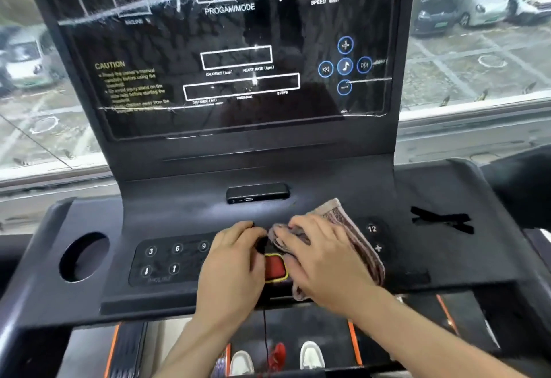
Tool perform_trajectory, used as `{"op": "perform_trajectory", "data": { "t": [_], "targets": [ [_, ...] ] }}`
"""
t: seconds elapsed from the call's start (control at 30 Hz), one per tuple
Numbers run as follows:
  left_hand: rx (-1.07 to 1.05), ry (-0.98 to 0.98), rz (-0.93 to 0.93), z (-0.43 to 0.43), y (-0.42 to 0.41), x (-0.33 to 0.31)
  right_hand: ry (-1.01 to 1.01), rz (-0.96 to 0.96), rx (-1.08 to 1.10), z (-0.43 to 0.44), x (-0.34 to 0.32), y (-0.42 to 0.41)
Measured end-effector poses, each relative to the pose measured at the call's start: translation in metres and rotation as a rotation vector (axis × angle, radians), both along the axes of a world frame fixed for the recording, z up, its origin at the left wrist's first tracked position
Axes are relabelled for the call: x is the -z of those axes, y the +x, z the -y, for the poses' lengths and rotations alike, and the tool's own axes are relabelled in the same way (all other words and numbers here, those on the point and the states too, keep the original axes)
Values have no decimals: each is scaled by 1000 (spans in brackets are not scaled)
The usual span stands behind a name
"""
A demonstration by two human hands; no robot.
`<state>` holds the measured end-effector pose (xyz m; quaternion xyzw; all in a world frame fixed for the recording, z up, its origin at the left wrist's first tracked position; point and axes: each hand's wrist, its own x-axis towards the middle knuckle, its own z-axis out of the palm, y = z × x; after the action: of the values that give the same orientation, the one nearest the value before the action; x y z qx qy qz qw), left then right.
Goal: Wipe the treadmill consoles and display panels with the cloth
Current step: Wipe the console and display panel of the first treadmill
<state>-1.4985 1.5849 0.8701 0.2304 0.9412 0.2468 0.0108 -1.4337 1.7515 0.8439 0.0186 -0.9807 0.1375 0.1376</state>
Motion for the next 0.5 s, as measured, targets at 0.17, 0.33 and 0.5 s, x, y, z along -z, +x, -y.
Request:
{"op": "perform_trajectory", "data": {
  "t": [0.17, 0.33, 0.5],
  "targets": [
    [-85, 39, 46, 31, -11, 4, 45, -102, 169, -65, 0, 5],
    [-56, 14, 60, 30, -12, 8, 42, -52, -13, 3, 0, -25],
    [-6, 35, 28, 37, -15, 13, 140, -60, -79, -24, -12, -16]
  ]
}}
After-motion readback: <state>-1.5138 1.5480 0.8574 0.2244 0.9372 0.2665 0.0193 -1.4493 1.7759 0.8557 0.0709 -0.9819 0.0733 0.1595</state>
